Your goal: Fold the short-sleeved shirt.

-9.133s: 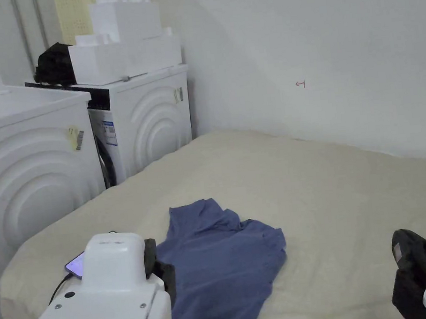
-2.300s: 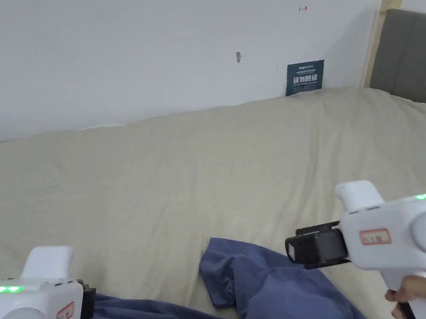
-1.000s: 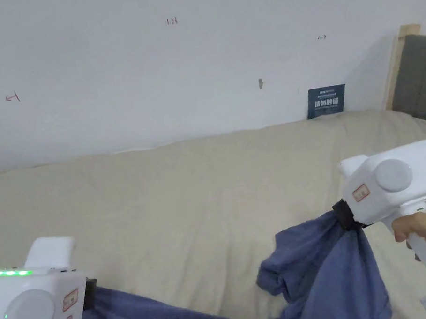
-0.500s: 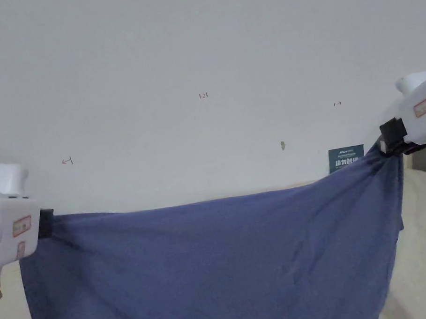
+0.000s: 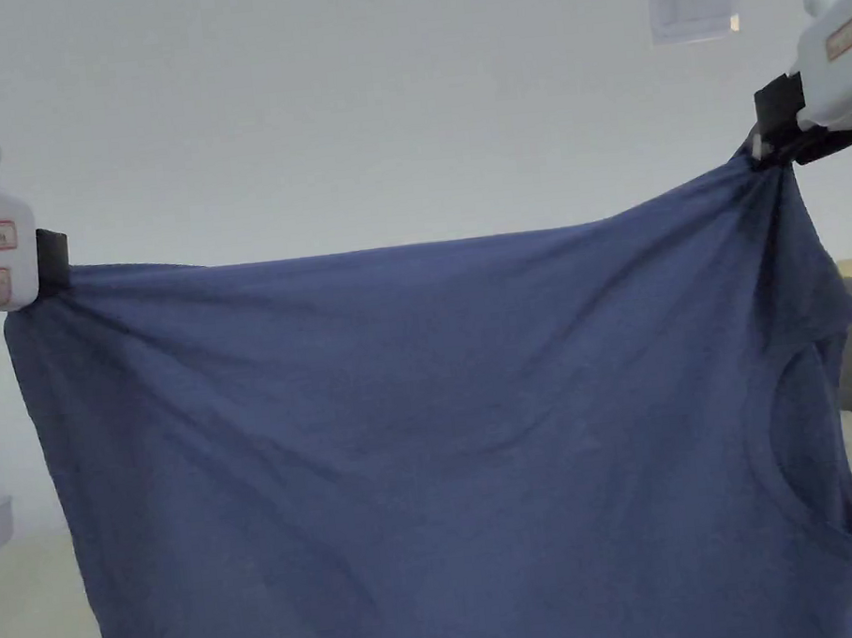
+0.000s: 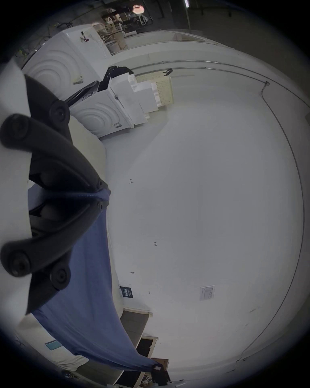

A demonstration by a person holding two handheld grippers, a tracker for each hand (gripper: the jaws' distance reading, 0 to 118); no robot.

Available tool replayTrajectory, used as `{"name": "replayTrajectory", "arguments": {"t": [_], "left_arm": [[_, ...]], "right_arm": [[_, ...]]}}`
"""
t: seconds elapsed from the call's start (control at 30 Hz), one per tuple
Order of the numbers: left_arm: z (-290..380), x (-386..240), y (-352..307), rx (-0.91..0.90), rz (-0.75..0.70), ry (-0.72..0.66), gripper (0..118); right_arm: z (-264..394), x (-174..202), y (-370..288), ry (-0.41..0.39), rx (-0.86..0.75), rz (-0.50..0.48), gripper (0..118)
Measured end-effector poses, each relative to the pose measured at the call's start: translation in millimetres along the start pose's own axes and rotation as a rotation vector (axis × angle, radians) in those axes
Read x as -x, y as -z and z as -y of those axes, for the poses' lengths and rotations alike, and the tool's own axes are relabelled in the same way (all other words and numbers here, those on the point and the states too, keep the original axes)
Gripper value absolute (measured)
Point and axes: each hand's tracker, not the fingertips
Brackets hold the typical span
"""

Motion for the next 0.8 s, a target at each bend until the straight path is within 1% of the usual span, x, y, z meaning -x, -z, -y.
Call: {"name": "replayTrajectory", "arguments": {"t": [0.1, 0.13, 0.27, 0.33, 0.5, 0.63, 0.8], "left_arm": [[-10.2, 3.7, -3.9, -0.012, -0.003, 0.006, 2], [-12.5, 4.6, -3.4, -0.016, -0.004, -0.003, 2], [-15.9, 6.4, 7.0, -0.011, 0.001, -0.030, 2], [-13.2, 5.3, 15.6, 0.005, -0.003, -0.033, 2], [-5.1, 5.6, 38.4, 0.038, -0.006, -0.017, 2], [-2.7, 9.7, 61.3, 0.066, -0.010, -0.036, 2], [-1.9, 6.2, 95.8, 0.090, -0.028, -0.031, 2]], "right_arm": [[-17.7, 8.0, -22.0, 0.009, -0.052, -0.008, 7], [-25.3, 2.9, -16.5, 0.011, -0.061, -0.012, 7], [-35.3, 11.8, -12.6, -0.061, -0.057, 0.017, 7], [-34.3, 15.3, -7.3, -0.077, -0.056, 0.023, 7], [-32.1, 8.7, 30.4, -0.049, -0.018, 0.019, 7], [-29.7, 10.1, 58.5, -0.057, 0.013, 0.016, 7], [-30.0, 23.6, 92.2, -0.058, 0.033, 0.020, 7]]}}
